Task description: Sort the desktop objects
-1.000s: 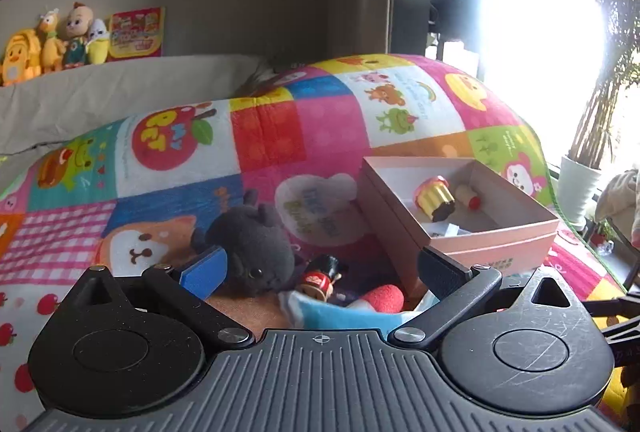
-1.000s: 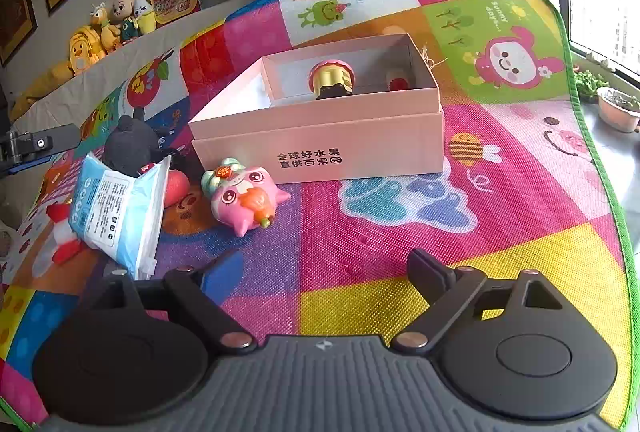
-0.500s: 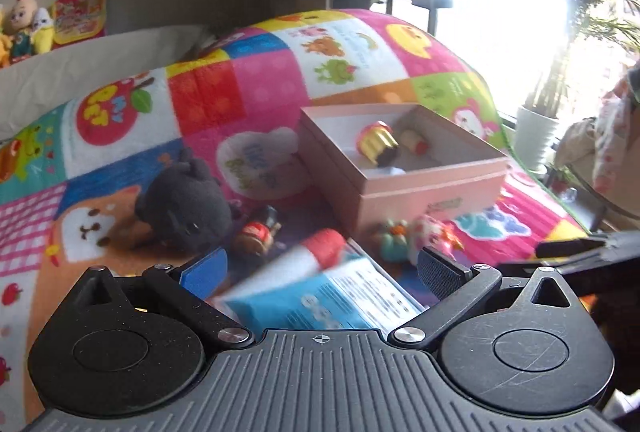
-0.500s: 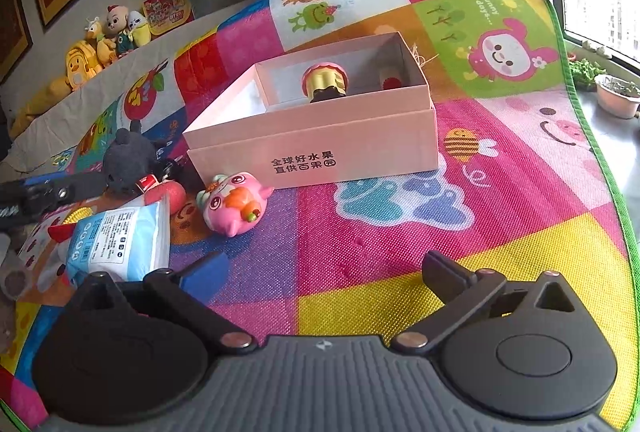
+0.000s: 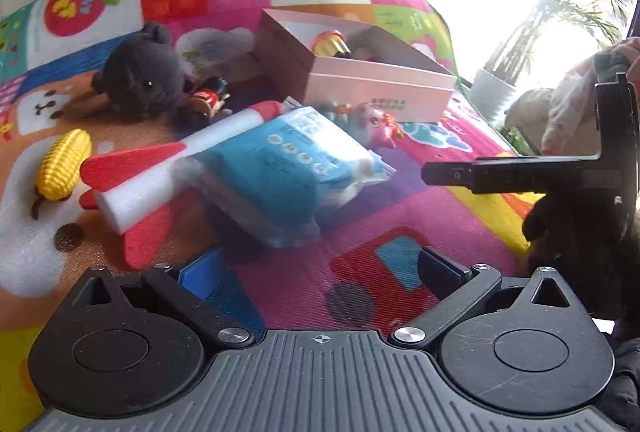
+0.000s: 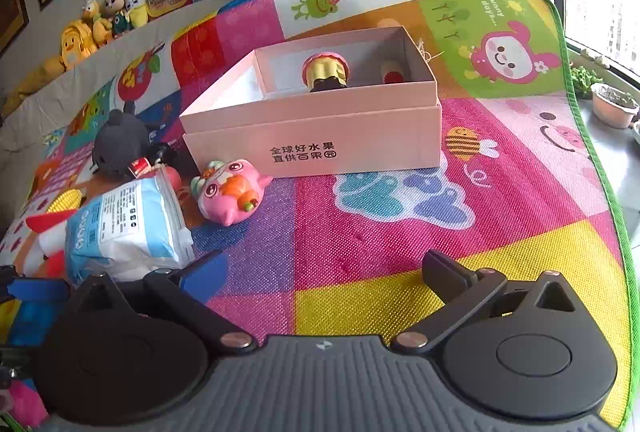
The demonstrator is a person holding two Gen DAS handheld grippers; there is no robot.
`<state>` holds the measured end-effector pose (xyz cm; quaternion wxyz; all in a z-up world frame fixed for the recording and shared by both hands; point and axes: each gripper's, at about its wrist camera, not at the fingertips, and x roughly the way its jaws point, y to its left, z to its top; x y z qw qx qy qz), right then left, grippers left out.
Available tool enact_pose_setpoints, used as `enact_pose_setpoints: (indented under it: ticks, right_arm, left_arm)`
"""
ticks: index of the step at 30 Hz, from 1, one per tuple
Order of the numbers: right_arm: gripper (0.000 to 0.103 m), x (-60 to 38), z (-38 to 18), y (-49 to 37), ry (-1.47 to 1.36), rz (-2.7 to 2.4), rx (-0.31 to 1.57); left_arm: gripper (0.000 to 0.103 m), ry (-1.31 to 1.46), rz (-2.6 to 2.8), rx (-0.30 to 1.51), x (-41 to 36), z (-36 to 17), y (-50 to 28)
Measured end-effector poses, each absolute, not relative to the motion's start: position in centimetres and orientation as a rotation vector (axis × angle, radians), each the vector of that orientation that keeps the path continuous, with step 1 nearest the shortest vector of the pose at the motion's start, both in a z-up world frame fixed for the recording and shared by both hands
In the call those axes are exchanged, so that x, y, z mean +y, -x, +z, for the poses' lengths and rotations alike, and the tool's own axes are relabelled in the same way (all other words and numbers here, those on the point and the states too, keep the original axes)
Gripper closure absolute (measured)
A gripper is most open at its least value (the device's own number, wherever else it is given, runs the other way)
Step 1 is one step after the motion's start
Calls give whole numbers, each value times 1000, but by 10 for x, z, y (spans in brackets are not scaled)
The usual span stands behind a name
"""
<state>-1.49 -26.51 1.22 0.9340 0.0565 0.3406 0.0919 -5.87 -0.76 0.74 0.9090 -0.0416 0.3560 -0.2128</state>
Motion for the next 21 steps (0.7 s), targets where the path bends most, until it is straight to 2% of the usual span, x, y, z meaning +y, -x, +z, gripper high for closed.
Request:
enact_pose_setpoints:
  ticks: [7, 13, 17, 19, 20, 21]
  right_arm:
    - [0, -252, 11, 13, 10, 186, 733]
    - [0, -278, 14, 18, -180, 211, 689]
    - [0, -288, 16, 26, -252, 151, 640]
    - [0, -292, 17, 28, -283, 126, 620]
    - [0, -296, 17, 28, -303, 110, 608]
    - [0, -299, 17, 30, -322, 98, 598]
  left_arm:
    - [0, 169, -401, 700, 1, 4, 65]
    - [0, 93, -414, 709, -9, 8, 67]
    - [1, 15, -432, 593, -15, 25, 84]
    - [6, -47, -434, 536, -20, 35, 93]
    - [17, -72, -443, 523, -22, 38, 95]
    - [22, -88, -448, 524, -25, 39, 95]
